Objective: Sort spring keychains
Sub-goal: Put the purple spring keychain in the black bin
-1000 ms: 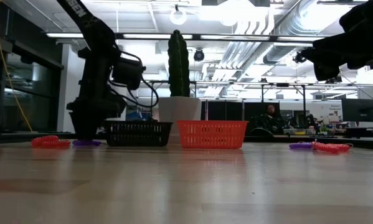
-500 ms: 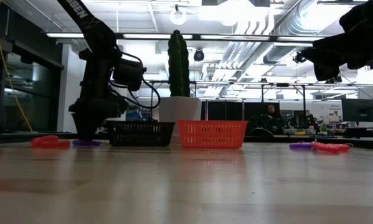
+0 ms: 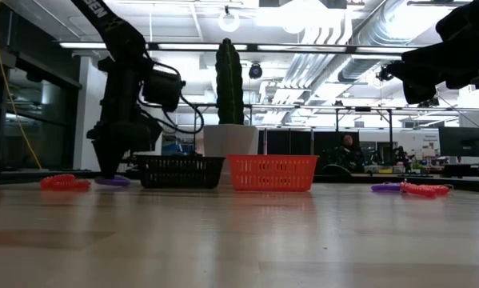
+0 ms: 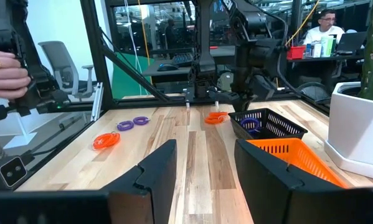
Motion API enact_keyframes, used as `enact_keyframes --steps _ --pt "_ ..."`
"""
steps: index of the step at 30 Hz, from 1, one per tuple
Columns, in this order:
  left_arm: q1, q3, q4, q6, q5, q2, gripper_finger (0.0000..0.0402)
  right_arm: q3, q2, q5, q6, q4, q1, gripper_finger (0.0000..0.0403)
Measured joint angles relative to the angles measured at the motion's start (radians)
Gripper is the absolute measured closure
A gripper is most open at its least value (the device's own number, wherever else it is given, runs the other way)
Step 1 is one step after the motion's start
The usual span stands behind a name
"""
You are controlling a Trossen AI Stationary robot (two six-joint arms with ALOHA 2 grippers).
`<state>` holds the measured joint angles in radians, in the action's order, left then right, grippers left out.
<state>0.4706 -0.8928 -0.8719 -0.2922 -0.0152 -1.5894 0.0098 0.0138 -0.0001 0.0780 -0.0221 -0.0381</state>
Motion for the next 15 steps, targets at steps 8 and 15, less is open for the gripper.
enact_keyframes --steps 8,15 --pt "0.001 -0.001 -0.023 -0.025 -0.006 0.146 0.0389 0.0 0.0 0.0 0.0 0.0 0.0 0.0246" --pt "0.001 -0.053 -0.032 -0.054 -0.006 0.235 0.0389 0.0 0.0 0.0 0.0 0.0 0.0 0.0246"
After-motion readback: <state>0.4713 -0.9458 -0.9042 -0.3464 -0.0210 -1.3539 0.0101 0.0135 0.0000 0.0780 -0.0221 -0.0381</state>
